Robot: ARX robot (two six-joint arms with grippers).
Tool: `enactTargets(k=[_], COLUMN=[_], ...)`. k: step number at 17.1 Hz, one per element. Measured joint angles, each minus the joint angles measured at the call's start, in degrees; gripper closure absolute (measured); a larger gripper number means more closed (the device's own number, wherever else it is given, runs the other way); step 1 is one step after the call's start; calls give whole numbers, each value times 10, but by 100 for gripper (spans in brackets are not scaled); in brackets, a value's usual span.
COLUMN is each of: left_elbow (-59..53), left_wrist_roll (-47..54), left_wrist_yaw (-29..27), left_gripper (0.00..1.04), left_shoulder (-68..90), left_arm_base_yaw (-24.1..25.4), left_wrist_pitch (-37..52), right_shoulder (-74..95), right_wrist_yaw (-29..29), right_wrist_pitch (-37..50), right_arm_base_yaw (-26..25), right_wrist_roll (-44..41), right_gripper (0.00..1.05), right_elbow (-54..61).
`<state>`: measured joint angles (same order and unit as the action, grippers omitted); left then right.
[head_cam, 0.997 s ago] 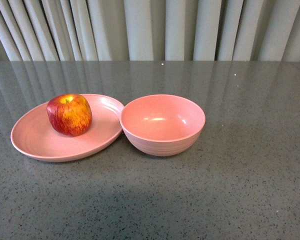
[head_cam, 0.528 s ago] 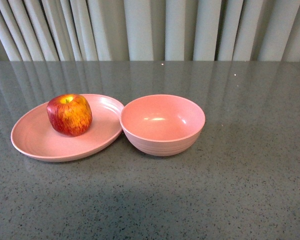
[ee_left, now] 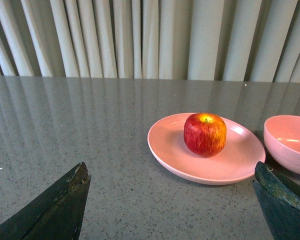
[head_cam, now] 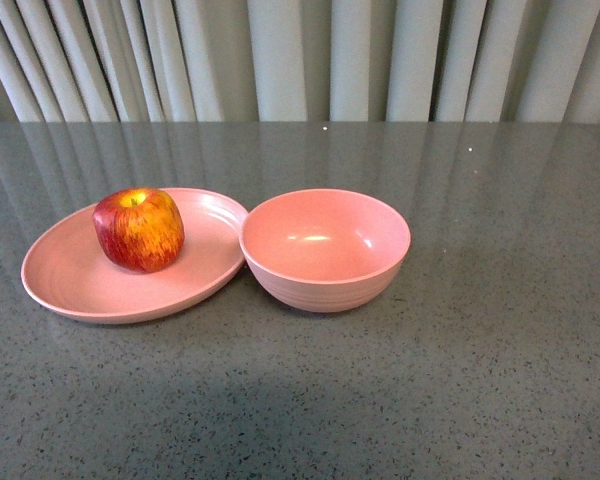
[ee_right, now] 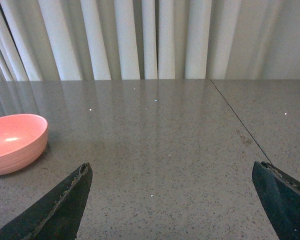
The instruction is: Move apple from plate to bowl
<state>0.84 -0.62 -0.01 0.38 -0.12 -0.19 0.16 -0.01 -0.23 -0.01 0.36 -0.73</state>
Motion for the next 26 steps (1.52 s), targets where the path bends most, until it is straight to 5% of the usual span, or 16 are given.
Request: enactTargets(k=[4, 8, 12, 18, 26], left_elbow=[77, 125, 245, 450, 503], left_wrist_roll=[7, 11, 5, -54, -74], left_wrist_yaw=[-65, -35, 22, 32, 17], left_gripper=[7, 7, 7, 7, 7], left_shoulder=[126, 248, 541, 842, 961], left_arm_base_yaw=[-30, -31, -61, -76, -83], left_wrist_pitch=[-161, -16, 168, 163, 148], right_shoulder=[0, 0, 0, 0, 0], right_wrist_yaw=[0, 0, 0, 0, 0], right_wrist_pitch=[0, 0, 0, 0, 0], right_arm_base_yaw=[0, 0, 0, 0, 0], right_wrist_roll=[0, 0, 0, 0, 0], right_gripper=[7, 7, 7, 7, 7], right_elbow=[0, 0, 0, 0, 0])
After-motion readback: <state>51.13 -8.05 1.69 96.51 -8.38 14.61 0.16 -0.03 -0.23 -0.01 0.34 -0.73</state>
